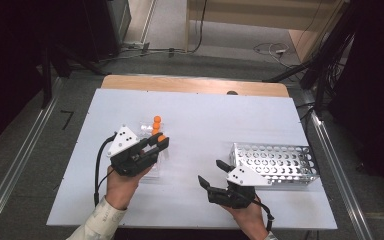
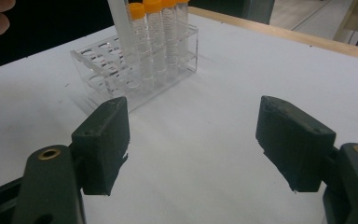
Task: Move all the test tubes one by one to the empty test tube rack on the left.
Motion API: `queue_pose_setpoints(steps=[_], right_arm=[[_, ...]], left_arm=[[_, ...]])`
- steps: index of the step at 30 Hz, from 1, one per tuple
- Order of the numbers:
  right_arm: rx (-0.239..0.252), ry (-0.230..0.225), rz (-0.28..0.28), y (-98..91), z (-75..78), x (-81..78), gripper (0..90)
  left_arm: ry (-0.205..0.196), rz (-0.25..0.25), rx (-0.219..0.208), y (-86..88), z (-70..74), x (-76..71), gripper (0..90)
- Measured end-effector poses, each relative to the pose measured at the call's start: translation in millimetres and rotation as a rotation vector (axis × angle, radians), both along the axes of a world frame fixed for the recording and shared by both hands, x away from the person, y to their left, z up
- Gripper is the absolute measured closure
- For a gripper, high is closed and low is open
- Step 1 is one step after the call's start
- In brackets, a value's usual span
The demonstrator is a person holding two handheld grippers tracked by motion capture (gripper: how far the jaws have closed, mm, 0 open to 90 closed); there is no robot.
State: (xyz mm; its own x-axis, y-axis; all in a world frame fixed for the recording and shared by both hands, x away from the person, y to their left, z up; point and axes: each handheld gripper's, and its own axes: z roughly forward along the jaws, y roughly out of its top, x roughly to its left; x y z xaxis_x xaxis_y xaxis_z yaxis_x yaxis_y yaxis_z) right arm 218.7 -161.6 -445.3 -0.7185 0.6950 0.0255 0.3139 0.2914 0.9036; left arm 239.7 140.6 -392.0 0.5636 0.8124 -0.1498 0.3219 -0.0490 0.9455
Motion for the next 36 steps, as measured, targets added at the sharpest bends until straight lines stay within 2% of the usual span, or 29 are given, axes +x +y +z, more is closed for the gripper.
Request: queue_pose_setpoints(steps=[7, 14, 21, 26, 29, 36], right_arm=[[0.001, 0.001, -0.012, -4.5, 0.0, -1.3, 24.6], [0.002, -0.001, -0.02, -6.1, -0.2, -1.2, 25.1], [-0.005, -0.003, -0.022, -6.9, -0.8, -1.3, 25.1], [-0.008, -0.006, -0.024, -7.1, -1.0, -1.8, 25.1], [-0.008, -0.008, -0.024, -7.3, -0.9, -2.1, 25.1], [-0.01, -0.004, -0.025, -7.1, -1.9, -1.7, 25.1]], left_arm=[[-0.003, 0.051, 0.004, 14.7, 2.3, -1.3, 70.0], [0.008, 0.074, 0.013, 21.2, -2.8, 1.6, 70.0], [0.03, 0.084, 0.047, 18.0, -15.3, 4.4, 70.0], [0.04, 0.088, 0.098, 11.3, -26.6, 4.0, 69.8], [0.033, 0.102, 0.128, 7.7, -31.8, 2.8, 69.8], [0.029, 0.128, 0.144, 3.8, -38.6, 0.5, 69.6]])
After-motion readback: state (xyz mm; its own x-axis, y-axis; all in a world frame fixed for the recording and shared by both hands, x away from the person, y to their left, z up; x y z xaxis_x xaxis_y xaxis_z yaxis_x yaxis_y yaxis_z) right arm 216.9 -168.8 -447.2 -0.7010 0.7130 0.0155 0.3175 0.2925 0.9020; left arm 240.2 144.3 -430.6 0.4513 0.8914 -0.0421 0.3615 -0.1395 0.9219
